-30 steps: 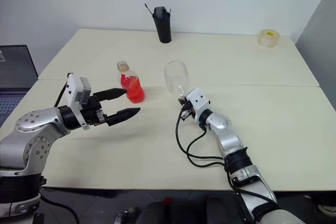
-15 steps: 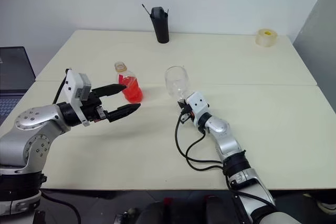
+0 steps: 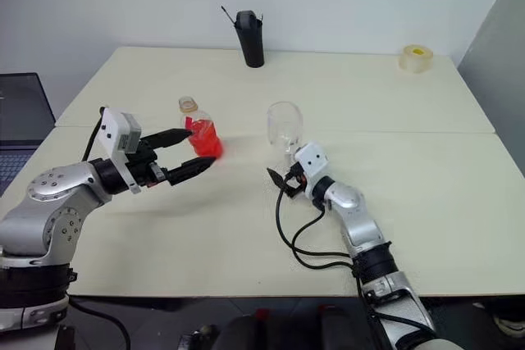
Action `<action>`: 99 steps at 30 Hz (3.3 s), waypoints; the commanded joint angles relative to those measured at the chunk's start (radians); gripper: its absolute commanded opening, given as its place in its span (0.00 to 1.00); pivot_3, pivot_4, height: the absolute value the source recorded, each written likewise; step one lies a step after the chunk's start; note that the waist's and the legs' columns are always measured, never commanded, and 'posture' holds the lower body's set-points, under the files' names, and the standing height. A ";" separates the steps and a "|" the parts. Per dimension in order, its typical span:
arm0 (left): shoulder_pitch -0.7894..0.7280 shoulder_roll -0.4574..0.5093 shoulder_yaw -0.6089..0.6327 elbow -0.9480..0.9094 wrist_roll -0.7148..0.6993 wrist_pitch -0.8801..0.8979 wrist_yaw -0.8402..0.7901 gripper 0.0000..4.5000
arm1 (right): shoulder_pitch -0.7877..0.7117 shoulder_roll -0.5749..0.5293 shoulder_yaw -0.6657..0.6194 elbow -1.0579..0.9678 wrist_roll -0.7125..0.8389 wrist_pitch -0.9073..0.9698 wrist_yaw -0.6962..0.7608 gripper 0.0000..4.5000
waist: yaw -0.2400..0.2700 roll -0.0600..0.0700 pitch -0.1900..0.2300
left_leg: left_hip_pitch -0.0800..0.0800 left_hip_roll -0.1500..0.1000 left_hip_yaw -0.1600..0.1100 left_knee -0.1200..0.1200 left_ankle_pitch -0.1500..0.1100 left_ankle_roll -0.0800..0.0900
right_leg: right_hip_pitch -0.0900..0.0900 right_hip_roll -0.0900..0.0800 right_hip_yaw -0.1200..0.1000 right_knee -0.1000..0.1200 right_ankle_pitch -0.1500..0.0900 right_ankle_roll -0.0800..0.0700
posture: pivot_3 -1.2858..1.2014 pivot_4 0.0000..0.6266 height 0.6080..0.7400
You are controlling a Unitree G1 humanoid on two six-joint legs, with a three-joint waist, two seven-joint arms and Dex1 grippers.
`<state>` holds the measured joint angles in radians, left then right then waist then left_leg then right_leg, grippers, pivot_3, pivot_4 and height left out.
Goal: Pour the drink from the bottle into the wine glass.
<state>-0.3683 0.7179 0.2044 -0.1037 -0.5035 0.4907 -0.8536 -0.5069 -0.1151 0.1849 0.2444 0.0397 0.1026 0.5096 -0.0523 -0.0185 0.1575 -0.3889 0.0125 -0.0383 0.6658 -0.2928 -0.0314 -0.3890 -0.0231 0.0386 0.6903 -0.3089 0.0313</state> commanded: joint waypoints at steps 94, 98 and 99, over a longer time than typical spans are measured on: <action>-0.715 -0.206 -0.368 0.914 0.779 -1.064 0.378 0.17 | 0.314 -0.383 -0.196 -0.958 0.351 0.441 -0.035 1.00 | 0.020 -0.002 0.002 | -0.024 -0.003 -0.002 0.014 0.002 -0.003 | -0.019 0.001 -0.007 0.008 0.000 0.001 | 0.52 0.24 1.00; -0.737 -0.201 -0.390 0.946 0.822 -1.084 0.403 0.17 | 0.323 -0.382 -0.190 -0.969 0.347 0.441 -0.038 1.00 | 0.020 -0.002 0.002 | -0.023 -0.003 -0.002 0.014 0.002 -0.003 | -0.019 0.001 -0.007 0.008 0.000 0.001 | 0.52 0.24 1.00; -0.744 -0.197 -0.400 0.952 0.839 -1.088 0.410 0.17 | 0.324 -0.382 -0.189 -0.973 0.347 0.443 -0.039 1.00 | 0.021 -0.002 0.002 | -0.023 -0.003 -0.002 0.014 0.002 -0.003 | -0.019 0.001 -0.007 0.008 0.000 0.001 | 0.52 0.24 1.00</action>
<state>-1.0603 0.5063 -0.1968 0.8663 0.3251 -0.5739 -0.4732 -0.1814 -0.4998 0.0026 -0.6936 0.3837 0.5651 0.4757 -0.0317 -0.0205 0.1599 -0.4124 0.0091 -0.0405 0.6797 -0.2905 -0.0347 -0.4078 -0.0222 0.0316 0.6981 -0.3085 0.0320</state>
